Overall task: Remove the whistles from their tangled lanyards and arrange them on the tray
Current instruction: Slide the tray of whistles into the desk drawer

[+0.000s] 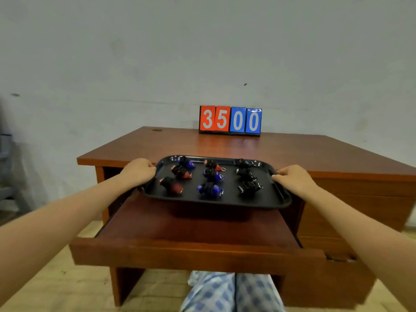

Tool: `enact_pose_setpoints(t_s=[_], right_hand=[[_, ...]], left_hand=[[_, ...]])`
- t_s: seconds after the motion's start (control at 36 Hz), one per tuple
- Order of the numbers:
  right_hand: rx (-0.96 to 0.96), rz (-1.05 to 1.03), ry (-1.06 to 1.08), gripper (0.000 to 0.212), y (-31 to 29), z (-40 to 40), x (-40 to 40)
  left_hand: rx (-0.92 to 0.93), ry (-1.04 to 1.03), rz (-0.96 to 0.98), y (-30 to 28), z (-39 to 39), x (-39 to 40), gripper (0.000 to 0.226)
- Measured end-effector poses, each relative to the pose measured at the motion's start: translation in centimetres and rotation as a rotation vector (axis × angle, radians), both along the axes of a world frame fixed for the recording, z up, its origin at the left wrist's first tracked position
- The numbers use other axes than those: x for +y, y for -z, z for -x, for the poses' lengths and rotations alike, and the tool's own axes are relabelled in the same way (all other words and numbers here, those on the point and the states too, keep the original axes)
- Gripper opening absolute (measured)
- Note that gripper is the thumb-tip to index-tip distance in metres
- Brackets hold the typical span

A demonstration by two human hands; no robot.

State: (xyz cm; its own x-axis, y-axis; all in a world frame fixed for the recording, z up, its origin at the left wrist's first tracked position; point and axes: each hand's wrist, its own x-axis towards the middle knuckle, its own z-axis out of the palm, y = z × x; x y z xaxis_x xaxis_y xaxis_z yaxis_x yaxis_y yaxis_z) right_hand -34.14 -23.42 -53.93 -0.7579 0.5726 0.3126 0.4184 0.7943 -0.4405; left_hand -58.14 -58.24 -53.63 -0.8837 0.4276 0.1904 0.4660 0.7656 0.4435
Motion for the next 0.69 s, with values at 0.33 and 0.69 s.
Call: enact_pose_setpoints(t_s=[0.33, 0.69], right_hand=[[0.004, 0.034, -0.009, 0.033, 1.4, -3.8, -2.6], [-0.061, 0.142, 0.006, 0.033, 5.9, -3.8, -3.4]], left_hand=[[-0.057, 0.006, -0.048, 1.5, -3.7, -3.0, 0.033], [-0.105, -0.012, -0.072, 6.2, -5.1, -3.3, 0.040]])
